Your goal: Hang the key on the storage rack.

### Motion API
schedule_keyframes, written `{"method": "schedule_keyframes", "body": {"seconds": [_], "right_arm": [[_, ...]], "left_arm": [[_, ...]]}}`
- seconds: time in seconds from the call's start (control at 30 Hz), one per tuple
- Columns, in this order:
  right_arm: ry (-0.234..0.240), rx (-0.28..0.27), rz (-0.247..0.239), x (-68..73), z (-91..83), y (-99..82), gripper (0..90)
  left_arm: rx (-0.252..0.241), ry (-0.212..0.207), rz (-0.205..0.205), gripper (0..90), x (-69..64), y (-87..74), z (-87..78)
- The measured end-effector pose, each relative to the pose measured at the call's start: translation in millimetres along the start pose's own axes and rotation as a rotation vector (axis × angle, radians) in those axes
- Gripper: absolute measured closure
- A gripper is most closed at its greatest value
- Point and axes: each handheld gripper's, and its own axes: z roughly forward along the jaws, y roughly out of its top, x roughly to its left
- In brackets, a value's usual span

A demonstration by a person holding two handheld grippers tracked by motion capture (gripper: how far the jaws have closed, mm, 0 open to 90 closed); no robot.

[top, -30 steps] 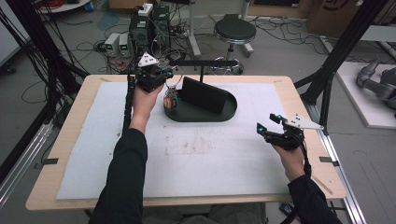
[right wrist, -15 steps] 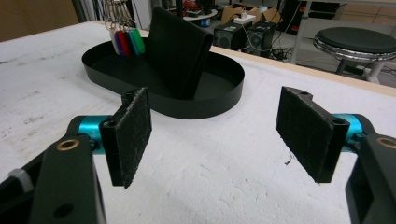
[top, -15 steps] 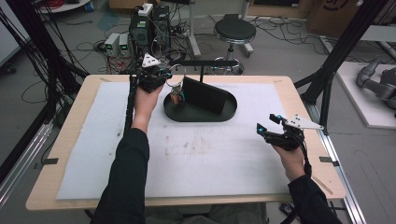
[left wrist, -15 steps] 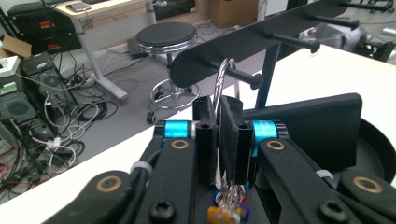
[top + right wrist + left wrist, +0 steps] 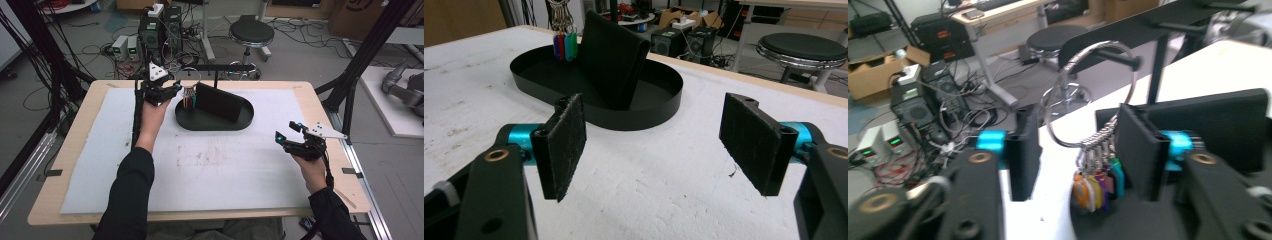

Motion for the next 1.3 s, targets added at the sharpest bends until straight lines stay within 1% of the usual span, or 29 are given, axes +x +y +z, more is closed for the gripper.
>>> {"method": "schedule_keyframes", "body": {"seconds": [0.07, 0.1, 0.13, 0.2, 0.27, 0.33, 0.4, 0.5, 0.53, 0.6, 0.8, 0.83, 0.9, 1.03, 1.1, 1.2, 1.27, 1.3], "right_arm": [[-0.003, -0.004, 0.003, -0.6, 0.4, 0.2, 27.1], [-0.004, -0.005, 0.002, -1.1, 0.6, 0.2, 27.1], [-0.006, -0.005, 0.003, -1.4, 0.5, 0.2, 27.1], [-0.008, -0.004, 0.009, -2.0, 0.0, 0.1, 26.8], [-0.011, -0.004, 0.013, -2.7, -0.5, 0.1, 26.7], [-0.013, -0.003, 0.017, -3.2, -1.1, 0.0, 26.5], [-0.017, -0.003, 0.018, -3.4, -1.6, 0.0, 26.5], [-0.021, -0.003, 0.013, -3.4, -1.8, 0.1, 26.4], [-0.021, -0.003, 0.010, -3.1, -1.9, 0.1, 26.4], [-0.024, -0.001, 0.006, -2.6, -2.4, 0.3, 26.4], [-0.038, 0.001, 0.002, -2.6, -3.3, 0.4, 26.4], [-0.039, 0.002, 0.003, -2.7, -3.8, 0.5, 26.5], [-0.044, 0.003, 0.007, -2.6, -4.7, 0.6, 26.4], [-0.052, 0.001, 0.006, -3.4, -5.1, 0.8, 26.4], [-0.056, 0.001, 0.006, -3.1, -4.6, 1.2, 26.4], [-0.059, 0.006, 0.000, -3.0, -3.0, 1.4, 26.0], [-0.060, 0.009, -0.003, -3.7, -1.5, 1.1, 25.8], [-0.063, 0.010, 0.001, -3.6, -0.6, 0.9, 25.6]], "left_arm": [[-0.017, -0.026, -0.010, 42.5, -2.6, -2.6, -9.1], [-0.024, -0.035, -0.008, 42.1, -3.5, -4.2, -14.4], [-0.035, -0.046, -0.015, 41.0, -4.7, -5.8, -19.5], [-0.040, -0.064, -0.026, 36.8, -5.5, -8.8, -30.0], [-0.054, -0.067, -0.032, 35.2, -6.9, -12.7, -41.8], [-0.063, -0.081, -0.035, 31.9, -7.6, -16.4, -53.9], [-0.072, -0.071, -0.036, 31.3, -9.3, -22.3, -65.2], [-0.062, -0.074, -0.038, 28.5, -11.4, -34.0, -78.8], [-0.060, -0.080, -0.033, 28.2, -11.4, -38.6, -83.4], [-0.064, -0.085, -0.040, 26.5, -12.2, -48.8, -92.2], [-0.054, -0.071, -0.065, 26.5, -12.6, -83.2, -117.0], [-0.048, -0.067, -0.063, 26.5, -11.9, -88.7, -120.8], [-0.050, -0.065, -0.075, 26.1, -9.6, -99.5, -127.5], [-0.064, -0.045, -0.125, 26.1, -2.3, -118.3, -138.9], [-0.065, -0.041, -0.141, 26.0, 2.1, -123.9, -144.1], [-0.077, -0.023, -0.146, 26.0, 7.9, -129.1, -150.6], [-0.076, -0.013, -0.149, 26.1, 11.3, -130.6, -153.4], [-0.080, -0.013, -0.158, 26.1, 12.3, -131.1, -154.1]]}}
